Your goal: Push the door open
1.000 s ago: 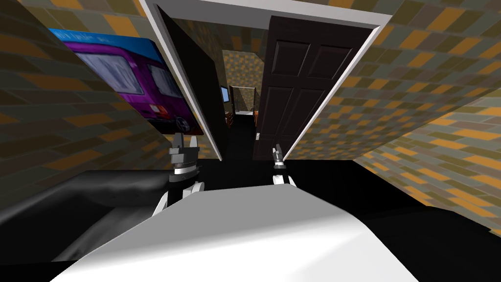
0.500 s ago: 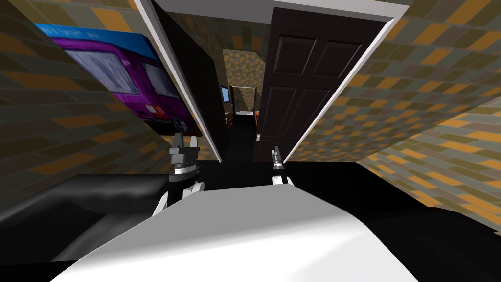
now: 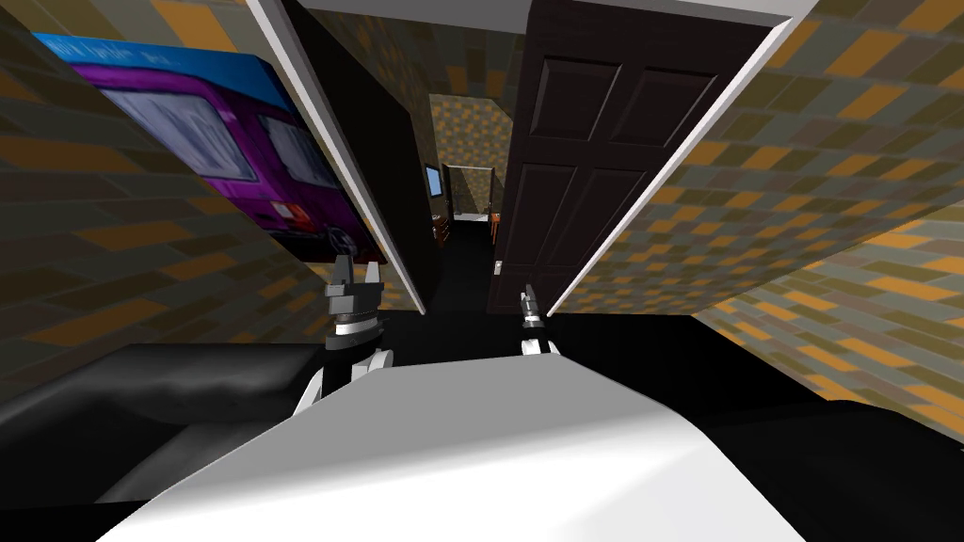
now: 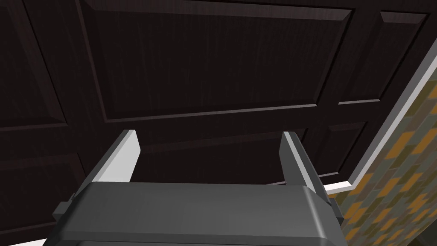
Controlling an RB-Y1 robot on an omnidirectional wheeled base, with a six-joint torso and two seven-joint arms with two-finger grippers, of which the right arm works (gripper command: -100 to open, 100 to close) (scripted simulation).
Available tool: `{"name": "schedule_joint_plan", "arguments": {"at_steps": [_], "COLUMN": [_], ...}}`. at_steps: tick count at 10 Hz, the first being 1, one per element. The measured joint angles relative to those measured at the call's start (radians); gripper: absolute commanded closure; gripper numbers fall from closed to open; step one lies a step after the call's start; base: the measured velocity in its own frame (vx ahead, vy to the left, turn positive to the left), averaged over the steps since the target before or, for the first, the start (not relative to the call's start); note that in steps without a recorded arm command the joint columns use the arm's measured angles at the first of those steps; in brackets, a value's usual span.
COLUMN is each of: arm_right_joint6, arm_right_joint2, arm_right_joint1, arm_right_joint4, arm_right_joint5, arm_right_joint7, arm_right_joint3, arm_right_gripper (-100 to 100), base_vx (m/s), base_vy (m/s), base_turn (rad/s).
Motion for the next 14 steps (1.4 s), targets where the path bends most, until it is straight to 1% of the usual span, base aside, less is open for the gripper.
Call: {"name": "schedule_joint_plan", "arguments": {"at_steps": [1, 5, 6, 8, 9, 11, 12, 13, 14], "arm_right_joint6": [-0.006, -0.017, -0.021, -0.025, -0.033, -0.040, -0.045, -0.044, -0.048], "arm_right_joint2": [0.001, 0.014, 0.016, 0.023, 0.024, 0.033, 0.040, 0.042, 0.048], "arm_right_joint1": [-0.012, -0.034, -0.046, -0.053, -0.062, -0.074, -0.077, -0.078, -0.089], "arm_right_joint4": [0.030, 0.111, 0.138, 0.173, 0.201, 0.241, 0.258, 0.269, 0.294], "arm_right_joint5": [0.000, 0.001, 0.001, 0.002, 0.002, 0.002, 0.003, 0.004, 0.004], "arm_right_joint7": [0.001, 0.007, 0.008, 0.010, 0.010, 0.013, 0.016, 0.016, 0.018], "arm_right_joint3": [-0.003, -0.007, -0.010, -0.011, -0.013, -0.016, -0.016, -0.016, -0.018], "arm_right_gripper": [-100, -100, -100, -100, -100, -100, -100, -100, -100], "base_vx": [0.105, 0.100, 0.090, 0.090, 0.111, 0.102, 0.097, 0.100, 0.098], "base_vy": [-0.010, -0.005, -0.017, -0.014, -0.009, -0.008, -0.004, -0.009, -0.020], "base_turn": [0.012, 0.011, 0.011, 0.010, 0.009, 0.010, 0.011, 0.004, 0.008]}}
